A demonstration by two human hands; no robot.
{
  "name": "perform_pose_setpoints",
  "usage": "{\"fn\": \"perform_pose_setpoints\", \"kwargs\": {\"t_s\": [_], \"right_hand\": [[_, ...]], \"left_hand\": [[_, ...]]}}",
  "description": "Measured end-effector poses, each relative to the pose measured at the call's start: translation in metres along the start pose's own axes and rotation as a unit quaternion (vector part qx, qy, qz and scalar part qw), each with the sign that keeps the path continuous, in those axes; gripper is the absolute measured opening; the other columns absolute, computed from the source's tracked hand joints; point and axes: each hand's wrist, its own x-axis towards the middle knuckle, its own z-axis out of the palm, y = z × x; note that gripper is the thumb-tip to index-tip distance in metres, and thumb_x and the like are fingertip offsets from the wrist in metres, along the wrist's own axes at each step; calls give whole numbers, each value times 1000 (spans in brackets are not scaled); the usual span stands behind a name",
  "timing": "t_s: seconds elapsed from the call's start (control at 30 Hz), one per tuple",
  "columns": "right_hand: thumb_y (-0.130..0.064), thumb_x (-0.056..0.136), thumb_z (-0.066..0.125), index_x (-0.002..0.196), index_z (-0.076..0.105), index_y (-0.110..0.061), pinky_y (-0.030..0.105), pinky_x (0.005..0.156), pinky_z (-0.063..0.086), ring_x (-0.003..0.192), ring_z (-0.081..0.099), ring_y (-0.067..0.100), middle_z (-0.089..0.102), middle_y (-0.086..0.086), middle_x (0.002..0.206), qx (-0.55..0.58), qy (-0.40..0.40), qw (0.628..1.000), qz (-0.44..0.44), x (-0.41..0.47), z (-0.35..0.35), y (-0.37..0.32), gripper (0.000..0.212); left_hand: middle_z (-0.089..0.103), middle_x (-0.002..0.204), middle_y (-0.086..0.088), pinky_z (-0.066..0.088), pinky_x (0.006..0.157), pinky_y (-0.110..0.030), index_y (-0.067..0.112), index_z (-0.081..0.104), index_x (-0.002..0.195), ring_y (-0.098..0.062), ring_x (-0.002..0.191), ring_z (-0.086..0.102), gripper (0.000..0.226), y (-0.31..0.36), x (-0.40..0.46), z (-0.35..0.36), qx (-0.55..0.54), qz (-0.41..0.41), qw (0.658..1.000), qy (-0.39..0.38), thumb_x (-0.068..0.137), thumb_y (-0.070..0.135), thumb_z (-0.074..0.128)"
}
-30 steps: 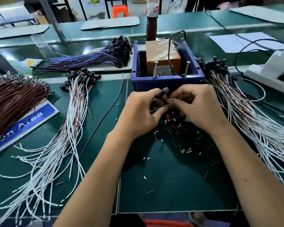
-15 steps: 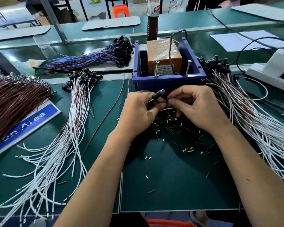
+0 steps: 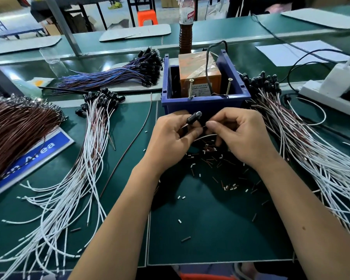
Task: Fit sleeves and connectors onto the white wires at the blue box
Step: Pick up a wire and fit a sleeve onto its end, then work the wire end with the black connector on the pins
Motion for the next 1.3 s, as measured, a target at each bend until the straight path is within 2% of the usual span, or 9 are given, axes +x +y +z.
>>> {"fn": "perform_pose_setpoints", "kwargs": {"t_s": [0.2,0.3,0.43,0.57,0.73,0.87,1.0,1.2,1.3], "right_hand": [[-31,98,74,88,71,-14,21,39,43,48,67,23,74,7,75,64,51,996,21,-1,-11,-5,19],[-44,88,74,101,68,-12,22,36,40,46,62,22,76,12,79,80,-50,991,99,-3,-21,-1,35],[-23,88,77,125,59,-6,22,42,47,59,64,21,75,25,98,202,-231,934,182,-5,-52,3,44],[-17,86,73,119,71,-8,26,51,57,65,66,25,70,28,101,252,-316,895,190,-12,-76,5,34],[-15,95,60,111,76,-4,26,59,59,69,71,25,74,23,93,336,-299,883,137,-13,-80,6,25],[-15,97,68,120,75,-9,22,68,58,77,72,19,77,16,105,403,-297,864,63,-12,-67,5,25],[-32,85,84,110,80,-19,18,60,53,72,71,13,80,8,97,389,-218,893,58,-9,-51,0,29],[-30,97,68,96,81,-14,17,44,47,57,69,16,78,16,84,273,-225,926,131,-6,-28,-4,20],[-28,99,64,96,78,-10,18,44,46,57,68,18,78,19,84,212,-291,923,136,-8,-15,-6,23]], "left_hand": [[49,59,16,32,52,-20,14,70,76,-4,50,38,12,-3,-2,-2,-63,-38,997,23,86,15,76],[53,60,16,34,54,-19,16,73,77,-4,51,41,11,-1,-2,-3,-71,-39,996,26,87,17,78],[52,56,19,32,53,-14,16,76,81,-2,49,41,10,0,-2,-5,-95,-44,994,29,90,17,79],[51,54,20,31,53,-13,17,76,81,-3,48,39,10,0,-1,-7,-100,-41,993,37,91,17,78],[55,58,10,32,54,-23,13,77,81,-9,52,39,11,1,0,-7,-126,-63,988,60,90,20,78],[66,69,-19,39,56,-37,8,78,85,-30,57,50,11,7,0,-7,-153,-66,983,72,90,18,78],[72,82,-23,51,67,-49,6,79,89,-46,74,61,8,13,-2,-8,-190,-58,977,76,91,13,76],[75,97,-16,53,82,-26,6,75,96,-13,88,70,9,24,-2,-7,-271,-35,962,28,94,1,68],[70,116,-28,48,69,-6,-4,70,102,5,71,67,12,31,-1,-5,-320,-16,947,-6,97,-8,60]]}}
